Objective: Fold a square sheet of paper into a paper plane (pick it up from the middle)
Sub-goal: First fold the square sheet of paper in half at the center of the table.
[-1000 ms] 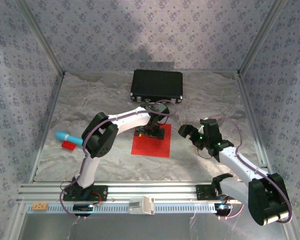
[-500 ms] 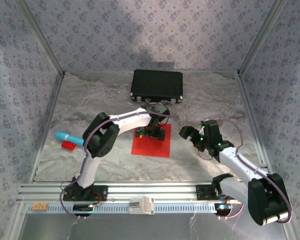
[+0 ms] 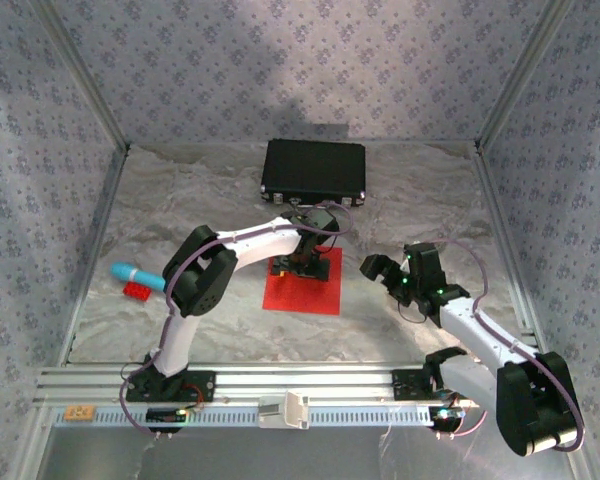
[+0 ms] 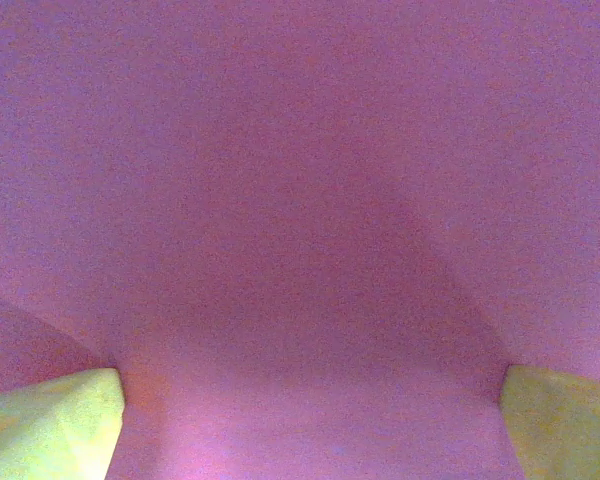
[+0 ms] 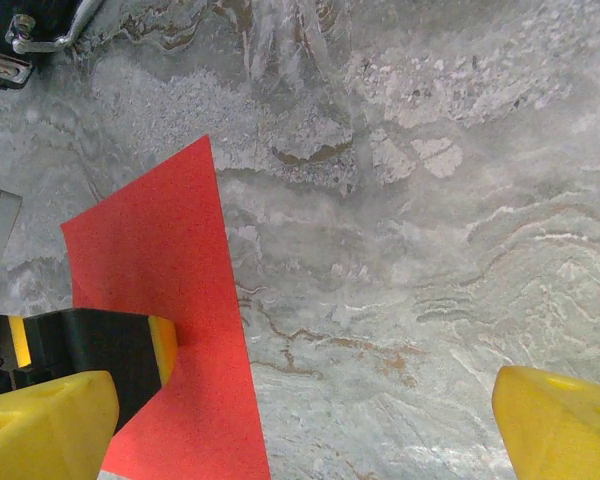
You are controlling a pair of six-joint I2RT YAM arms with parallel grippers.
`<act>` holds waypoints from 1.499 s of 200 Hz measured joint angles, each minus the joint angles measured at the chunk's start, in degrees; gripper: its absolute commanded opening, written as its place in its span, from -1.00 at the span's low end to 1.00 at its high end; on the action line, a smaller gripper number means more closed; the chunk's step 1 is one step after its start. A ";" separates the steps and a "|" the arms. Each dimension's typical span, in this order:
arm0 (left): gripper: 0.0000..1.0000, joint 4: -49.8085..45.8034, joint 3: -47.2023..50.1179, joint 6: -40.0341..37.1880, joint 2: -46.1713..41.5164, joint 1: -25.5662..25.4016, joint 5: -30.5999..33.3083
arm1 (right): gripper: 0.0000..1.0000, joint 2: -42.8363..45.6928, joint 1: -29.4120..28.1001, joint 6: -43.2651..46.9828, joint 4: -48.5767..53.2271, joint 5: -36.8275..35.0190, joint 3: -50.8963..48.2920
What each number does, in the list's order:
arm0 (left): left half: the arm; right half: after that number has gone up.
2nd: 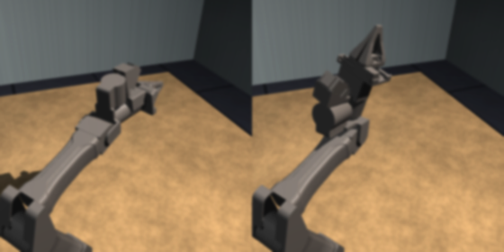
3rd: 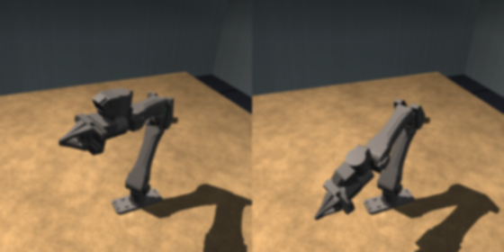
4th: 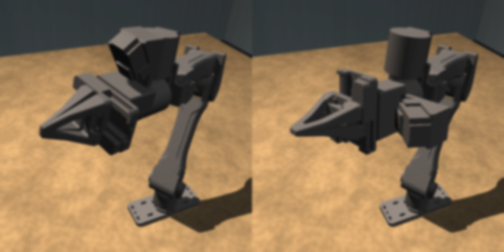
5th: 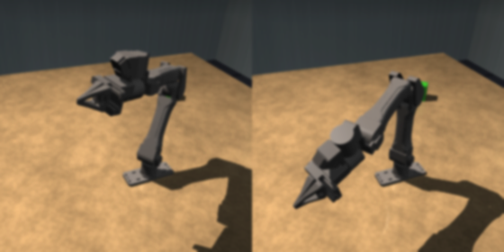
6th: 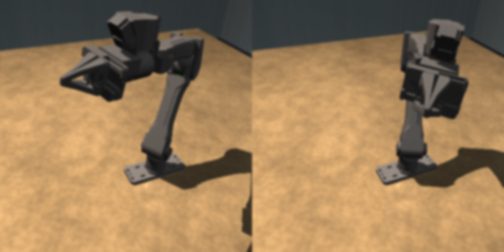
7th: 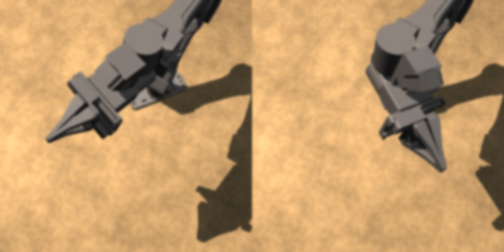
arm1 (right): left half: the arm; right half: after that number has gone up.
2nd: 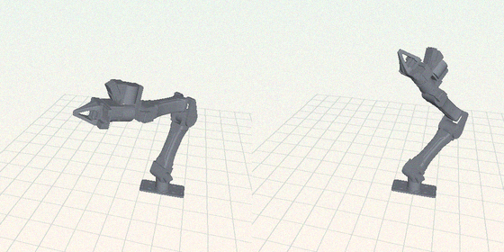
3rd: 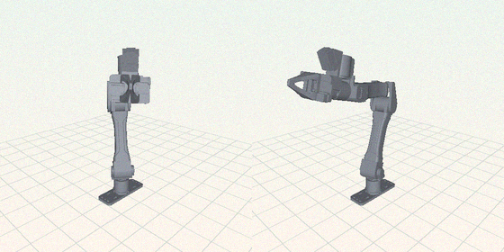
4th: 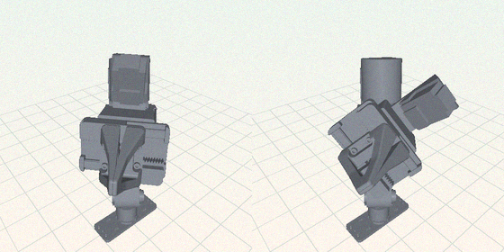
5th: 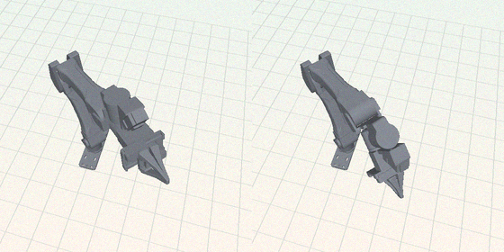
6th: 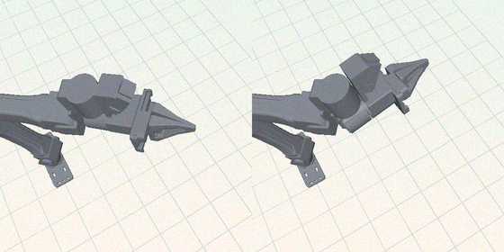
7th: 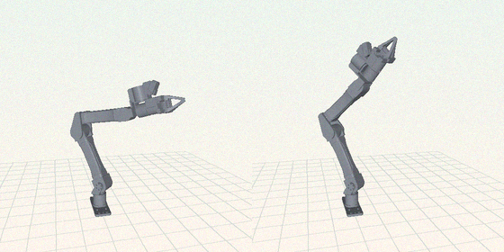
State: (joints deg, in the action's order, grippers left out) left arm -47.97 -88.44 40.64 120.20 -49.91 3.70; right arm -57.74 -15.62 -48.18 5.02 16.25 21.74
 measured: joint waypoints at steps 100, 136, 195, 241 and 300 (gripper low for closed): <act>0.69 1.36 0.94 0.39 -0.70 -0.04 0.07 | 0.96 -0.02 0.17 0.00 0.00 -0.02 0.00; 0.27 3.87 3.43 0.24 -2.34 -0.02 0.50 | 0.95 -0.22 0.28 -0.96 2.47 -2.58 0.31; -0.09 10.38 9.25 0.44 -7.10 -0.04 0.85 | 0.95 -0.94 0.39 -3.93 4.68 -4.92 1.20; -0.18 15.50 13.99 1.51 -13.97 0.09 1.92 | 0.94 -0.92 0.39 -5.07 4.70 -5.14 2.01; -0.10 35.50 29.16 9.18 -29.46 7.23 -9.07 | 0.93 -0.09 0.50 -5.35 4.37 -4.96 2.32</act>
State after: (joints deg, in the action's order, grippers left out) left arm -12.47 -59.29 49.82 90.74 -42.68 -5.37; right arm -57.82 -15.11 -53.54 9.39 11.29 24.05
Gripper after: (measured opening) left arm 0.441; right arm 0.969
